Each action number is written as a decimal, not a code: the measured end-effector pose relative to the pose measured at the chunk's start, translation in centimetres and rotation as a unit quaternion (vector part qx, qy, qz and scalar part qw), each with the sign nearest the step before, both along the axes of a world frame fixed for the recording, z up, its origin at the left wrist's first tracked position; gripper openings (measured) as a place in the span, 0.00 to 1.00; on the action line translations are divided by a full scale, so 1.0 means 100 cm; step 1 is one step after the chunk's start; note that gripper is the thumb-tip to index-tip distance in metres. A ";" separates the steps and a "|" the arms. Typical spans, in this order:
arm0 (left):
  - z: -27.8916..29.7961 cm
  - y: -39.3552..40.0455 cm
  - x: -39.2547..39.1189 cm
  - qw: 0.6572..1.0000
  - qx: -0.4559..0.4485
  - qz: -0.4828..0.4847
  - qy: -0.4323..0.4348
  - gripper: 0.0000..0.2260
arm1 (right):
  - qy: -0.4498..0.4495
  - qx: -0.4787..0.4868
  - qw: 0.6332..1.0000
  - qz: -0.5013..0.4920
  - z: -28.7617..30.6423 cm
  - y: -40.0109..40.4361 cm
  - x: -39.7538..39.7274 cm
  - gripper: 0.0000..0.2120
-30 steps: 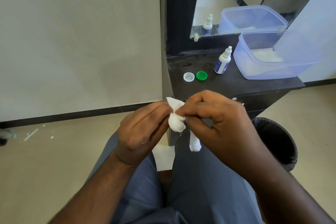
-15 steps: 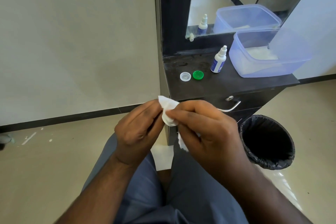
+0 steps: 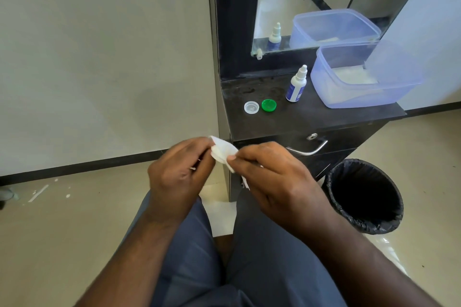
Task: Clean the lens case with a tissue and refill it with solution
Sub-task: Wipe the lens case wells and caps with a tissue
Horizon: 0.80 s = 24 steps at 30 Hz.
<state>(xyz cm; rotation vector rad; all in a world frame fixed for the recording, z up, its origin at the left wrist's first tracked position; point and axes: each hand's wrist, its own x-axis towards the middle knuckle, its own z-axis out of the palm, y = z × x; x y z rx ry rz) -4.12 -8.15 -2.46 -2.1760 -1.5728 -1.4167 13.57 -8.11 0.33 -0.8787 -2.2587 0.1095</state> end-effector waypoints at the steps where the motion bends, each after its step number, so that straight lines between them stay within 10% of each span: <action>1: 0.002 0.001 -0.001 1.000 -0.002 0.005 -0.013 0.07 | -0.001 0.000 1.000 0.003 -0.002 -0.002 0.000 0.14; 13: 0.003 -0.004 0.004 0.999 0.018 -0.007 -0.027 0.05 | 0.241 -0.034 0.964 -0.111 0.010 -0.002 -0.001 0.10; 24: 0.005 -0.005 -0.002 0.997 0.061 -0.006 0.039 0.12 | 0.045 -0.020 0.999 0.012 0.006 -0.004 -0.001 0.12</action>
